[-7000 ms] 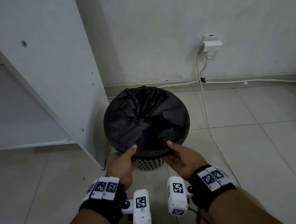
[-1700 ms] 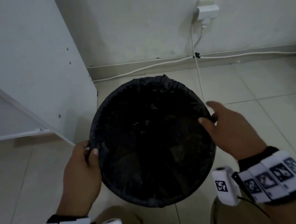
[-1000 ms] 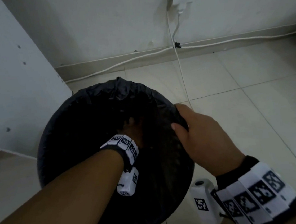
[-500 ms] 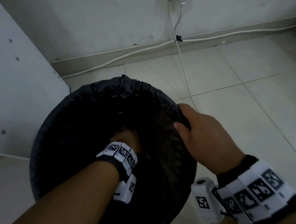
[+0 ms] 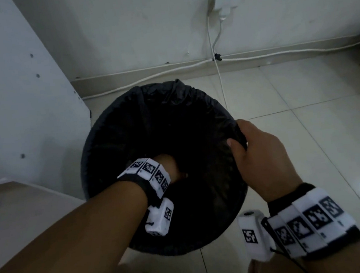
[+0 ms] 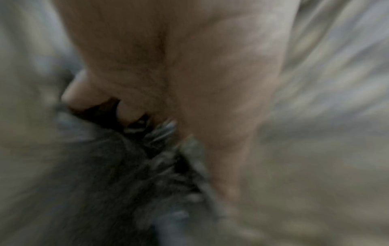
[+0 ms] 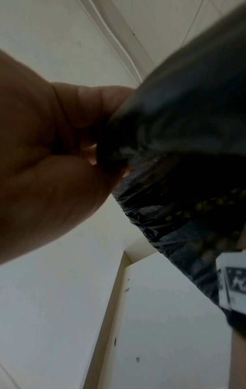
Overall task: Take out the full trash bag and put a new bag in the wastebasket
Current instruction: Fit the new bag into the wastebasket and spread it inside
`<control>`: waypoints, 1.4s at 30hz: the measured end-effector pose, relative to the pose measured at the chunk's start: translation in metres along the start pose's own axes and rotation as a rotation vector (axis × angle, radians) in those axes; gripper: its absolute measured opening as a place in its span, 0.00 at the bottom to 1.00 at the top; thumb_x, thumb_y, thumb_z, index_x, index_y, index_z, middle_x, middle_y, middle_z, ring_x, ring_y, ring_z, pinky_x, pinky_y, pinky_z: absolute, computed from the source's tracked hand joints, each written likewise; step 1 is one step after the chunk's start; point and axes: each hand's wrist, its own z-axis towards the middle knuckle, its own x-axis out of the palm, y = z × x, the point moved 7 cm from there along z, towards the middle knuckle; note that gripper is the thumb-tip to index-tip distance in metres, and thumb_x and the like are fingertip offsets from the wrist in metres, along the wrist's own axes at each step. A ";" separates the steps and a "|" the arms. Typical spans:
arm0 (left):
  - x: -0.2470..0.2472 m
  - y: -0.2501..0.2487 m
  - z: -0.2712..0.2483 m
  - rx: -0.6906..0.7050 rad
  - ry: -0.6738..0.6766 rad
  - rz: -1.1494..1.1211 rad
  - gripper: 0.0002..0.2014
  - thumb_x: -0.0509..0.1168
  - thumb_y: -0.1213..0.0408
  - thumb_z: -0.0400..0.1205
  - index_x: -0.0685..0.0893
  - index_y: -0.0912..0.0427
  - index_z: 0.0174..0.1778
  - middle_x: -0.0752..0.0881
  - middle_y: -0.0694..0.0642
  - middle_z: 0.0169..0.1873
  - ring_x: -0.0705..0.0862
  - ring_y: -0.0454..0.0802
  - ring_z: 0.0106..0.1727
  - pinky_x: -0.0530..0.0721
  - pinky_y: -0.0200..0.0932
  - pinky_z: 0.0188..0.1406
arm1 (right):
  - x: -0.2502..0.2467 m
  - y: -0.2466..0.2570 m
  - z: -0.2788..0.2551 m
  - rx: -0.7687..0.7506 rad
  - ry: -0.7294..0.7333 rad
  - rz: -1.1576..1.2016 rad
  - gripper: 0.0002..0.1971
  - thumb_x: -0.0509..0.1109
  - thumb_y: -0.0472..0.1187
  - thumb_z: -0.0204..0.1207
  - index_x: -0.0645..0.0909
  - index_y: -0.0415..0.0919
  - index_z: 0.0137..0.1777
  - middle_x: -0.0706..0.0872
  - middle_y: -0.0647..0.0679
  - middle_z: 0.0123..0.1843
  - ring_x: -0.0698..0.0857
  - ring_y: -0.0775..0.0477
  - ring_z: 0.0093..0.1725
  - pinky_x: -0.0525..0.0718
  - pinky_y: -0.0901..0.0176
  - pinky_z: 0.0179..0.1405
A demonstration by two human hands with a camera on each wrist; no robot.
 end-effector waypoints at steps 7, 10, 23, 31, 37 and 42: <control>-0.061 -0.014 -0.123 0.237 -0.584 -0.363 0.16 0.66 0.44 0.81 0.91 0.50 0.53 0.90 0.48 0.48 0.86 0.44 0.52 0.84 0.45 0.57 | -0.005 -0.006 0.004 -0.010 -0.027 -0.031 0.10 0.64 0.43 0.84 0.78 0.42 0.62 0.85 0.48 0.39 0.84 0.40 0.35 0.75 0.55 0.35; -0.078 0.020 -0.197 0.137 -1.117 -0.223 0.14 0.66 0.51 0.80 0.85 0.59 0.49 0.84 0.56 0.46 0.82 0.57 0.52 0.78 0.51 0.55 | -0.006 -0.006 0.006 -0.026 -0.018 -0.041 0.11 0.64 0.42 0.84 0.78 0.42 0.63 0.83 0.49 0.39 0.81 0.42 0.35 0.73 0.55 0.35; -0.016 0.091 -0.203 0.061 -0.973 -0.698 0.18 0.51 0.56 0.92 0.72 0.47 0.78 0.83 0.42 0.66 0.82 0.34 0.61 0.77 0.25 0.53 | -0.014 0.027 0.001 0.063 -0.171 -0.001 0.28 0.71 0.51 0.79 0.69 0.41 0.74 0.76 0.39 0.68 0.81 0.36 0.60 0.85 0.42 0.53; -0.013 0.101 -0.230 -0.056 -0.972 -0.626 0.20 0.52 0.58 0.91 0.71 0.42 0.80 0.84 0.42 0.63 0.79 0.35 0.58 0.74 0.26 0.51 | 0.122 0.101 0.011 0.121 0.243 0.377 0.16 0.74 0.51 0.74 0.79 0.43 0.57 0.85 0.46 0.54 0.85 0.47 0.53 0.80 0.60 0.51; 0.008 0.103 -0.242 -0.086 -0.933 -0.637 0.20 0.53 0.51 0.91 0.69 0.34 0.80 0.86 0.43 0.60 0.81 0.40 0.57 0.77 0.34 0.51 | 0.238 0.113 0.031 0.117 0.504 0.333 0.32 0.74 0.51 0.75 0.73 0.35 0.74 0.81 0.39 0.71 0.82 0.40 0.66 0.76 0.64 0.60; 0.010 0.110 -0.243 -0.131 -0.916 -0.679 0.23 0.55 0.55 0.89 0.69 0.31 0.80 0.85 0.40 0.59 0.81 0.35 0.53 0.73 0.20 0.50 | 0.286 0.094 0.033 0.066 0.854 0.127 0.54 0.78 0.61 0.68 0.50 0.49 0.87 0.56 0.41 0.86 0.66 0.36 0.81 0.68 0.51 0.80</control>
